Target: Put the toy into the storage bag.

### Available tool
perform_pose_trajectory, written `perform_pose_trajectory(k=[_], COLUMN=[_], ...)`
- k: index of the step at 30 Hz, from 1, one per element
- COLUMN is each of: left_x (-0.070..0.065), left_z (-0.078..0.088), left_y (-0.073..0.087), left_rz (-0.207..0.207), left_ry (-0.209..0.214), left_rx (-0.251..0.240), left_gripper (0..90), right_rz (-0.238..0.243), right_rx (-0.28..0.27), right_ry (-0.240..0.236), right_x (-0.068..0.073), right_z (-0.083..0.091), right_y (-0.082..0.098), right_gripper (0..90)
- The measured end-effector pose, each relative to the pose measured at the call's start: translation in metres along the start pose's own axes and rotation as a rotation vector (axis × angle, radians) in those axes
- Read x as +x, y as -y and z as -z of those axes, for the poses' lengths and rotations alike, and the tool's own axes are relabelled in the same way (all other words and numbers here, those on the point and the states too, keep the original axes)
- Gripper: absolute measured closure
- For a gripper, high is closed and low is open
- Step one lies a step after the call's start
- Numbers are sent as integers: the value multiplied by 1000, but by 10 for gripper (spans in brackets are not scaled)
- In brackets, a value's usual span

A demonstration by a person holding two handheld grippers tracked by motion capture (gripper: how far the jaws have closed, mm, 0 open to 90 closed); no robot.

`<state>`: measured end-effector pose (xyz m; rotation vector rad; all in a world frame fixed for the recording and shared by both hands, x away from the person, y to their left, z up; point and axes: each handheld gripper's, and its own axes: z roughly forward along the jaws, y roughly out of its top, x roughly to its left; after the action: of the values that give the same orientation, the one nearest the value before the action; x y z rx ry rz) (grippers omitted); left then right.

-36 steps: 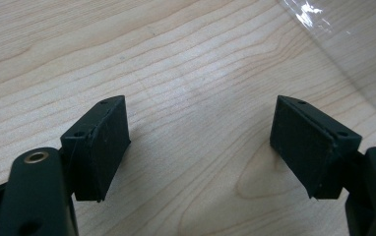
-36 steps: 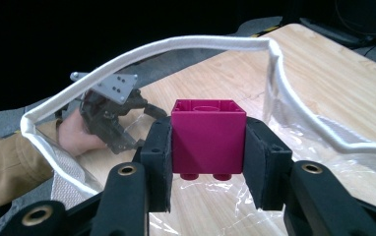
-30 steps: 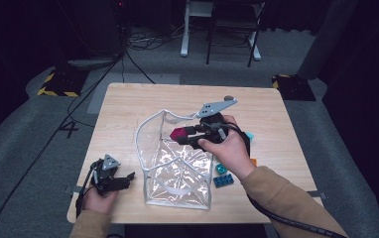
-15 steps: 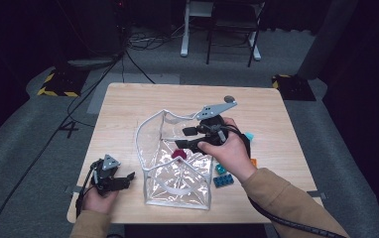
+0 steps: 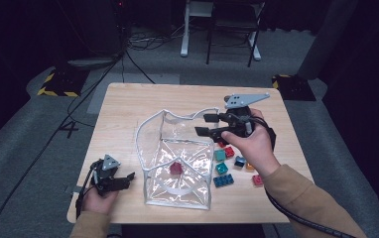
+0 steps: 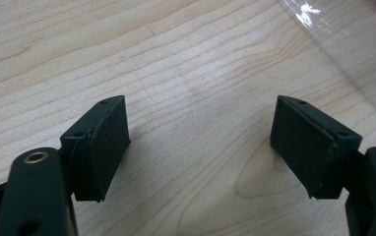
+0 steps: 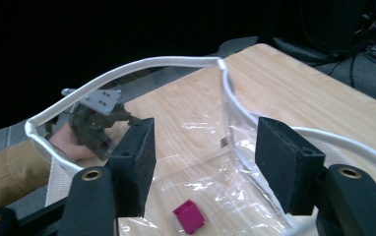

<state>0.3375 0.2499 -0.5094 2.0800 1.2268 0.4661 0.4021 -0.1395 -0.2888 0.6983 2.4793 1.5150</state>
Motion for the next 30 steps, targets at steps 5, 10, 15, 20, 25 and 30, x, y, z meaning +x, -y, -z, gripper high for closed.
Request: perform_pose_trajectory(k=[5, 10, 15, 20, 25, 30], left_x=[0, 0, 0, 0, 0, 0], left_z=[0, 0, 0, 0, 0, 0], left_y=[0, 0, 0, 0, 0, 0], left_rz=[1, 1, 2, -1, -2, 1], left_ry=[1, 0, -3, -1, -3, -4], left_rx=[0, 0, -2, 1, -2, -2], left_gripper=[230, 229, 228, 228, 227, 227], right_rz=[-7, -22, -53, -84, -109, -142], right_rx=[-18, -30, -37, -37, -22, -15], right_ry=[35, 87, 138, 189, 245, 292], right_x=[-11, -28, -49, -71, -93, -114], right_z=[17, 32, 41, 47, 49, 48], right_y=[1, 8, 18, 32, 48, 62], right_gripper=[416, 416, 414, 410, 404, 394])
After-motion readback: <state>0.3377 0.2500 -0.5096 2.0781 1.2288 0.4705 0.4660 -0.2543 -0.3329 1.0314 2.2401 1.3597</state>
